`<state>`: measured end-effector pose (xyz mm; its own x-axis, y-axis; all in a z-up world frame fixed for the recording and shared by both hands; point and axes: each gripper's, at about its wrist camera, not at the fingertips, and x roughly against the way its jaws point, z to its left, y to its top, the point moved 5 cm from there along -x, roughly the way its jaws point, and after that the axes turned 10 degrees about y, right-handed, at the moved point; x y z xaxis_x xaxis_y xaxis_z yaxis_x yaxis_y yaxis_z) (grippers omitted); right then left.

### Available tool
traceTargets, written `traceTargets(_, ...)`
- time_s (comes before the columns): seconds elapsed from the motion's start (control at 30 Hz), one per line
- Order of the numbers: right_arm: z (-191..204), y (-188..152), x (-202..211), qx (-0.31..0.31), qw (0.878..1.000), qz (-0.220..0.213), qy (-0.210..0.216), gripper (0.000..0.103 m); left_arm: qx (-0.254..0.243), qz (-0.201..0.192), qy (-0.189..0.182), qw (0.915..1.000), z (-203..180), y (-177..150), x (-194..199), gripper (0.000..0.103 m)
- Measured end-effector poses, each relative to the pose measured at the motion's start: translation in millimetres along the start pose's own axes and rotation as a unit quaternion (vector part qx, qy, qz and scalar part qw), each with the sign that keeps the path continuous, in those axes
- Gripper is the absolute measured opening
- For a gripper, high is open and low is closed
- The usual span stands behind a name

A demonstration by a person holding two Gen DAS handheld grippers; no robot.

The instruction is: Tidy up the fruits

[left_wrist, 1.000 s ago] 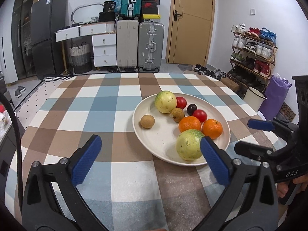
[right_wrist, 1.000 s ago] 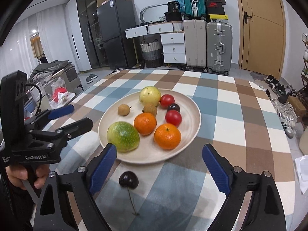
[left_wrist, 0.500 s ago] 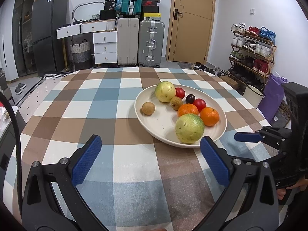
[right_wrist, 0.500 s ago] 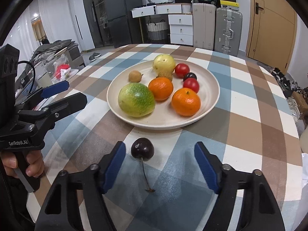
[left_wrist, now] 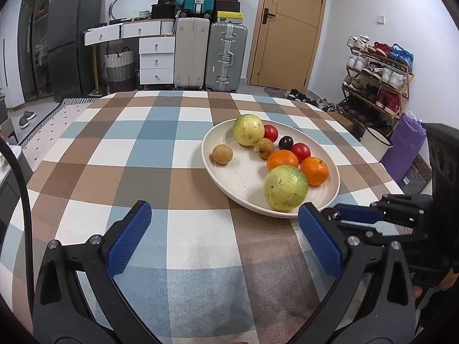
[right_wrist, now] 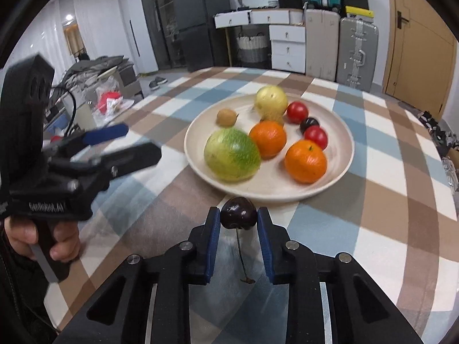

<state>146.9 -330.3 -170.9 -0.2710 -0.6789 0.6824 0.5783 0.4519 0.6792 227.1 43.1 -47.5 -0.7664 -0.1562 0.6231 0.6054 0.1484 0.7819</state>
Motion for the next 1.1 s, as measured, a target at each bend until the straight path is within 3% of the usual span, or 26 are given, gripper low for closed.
traceTargets(0.23,-2,26,15,-0.005,0.999,-0.044,-0.003,0.027,0.001,0.004,-0.002,1.0000,0,1,-4,0.102)
traceTargets(0.5,-16,36,17,-0.017,0.998,-0.048,-0.033,0.032,-0.001,0.000,0.000,1.0000,-1,1,-4,0.102)
traceTargets(0.57,-16,33,19,-0.013,0.998,-0.048,-0.039,0.038,-0.002,-0.001,0.003,1.0000,0,1,-4,0.102)
traceTargets(0.77,-16,23,30,-0.009,0.996,-0.067,-0.049,0.080,0.002,-0.007,0.004,1.0000,1,1,-1,0.102)
traceTargets(1.1,-11,13,46,-0.007,0.993,-0.105,-0.053,0.100,-0.001,-0.037,0.013,0.9992,0,4,11,0.102)
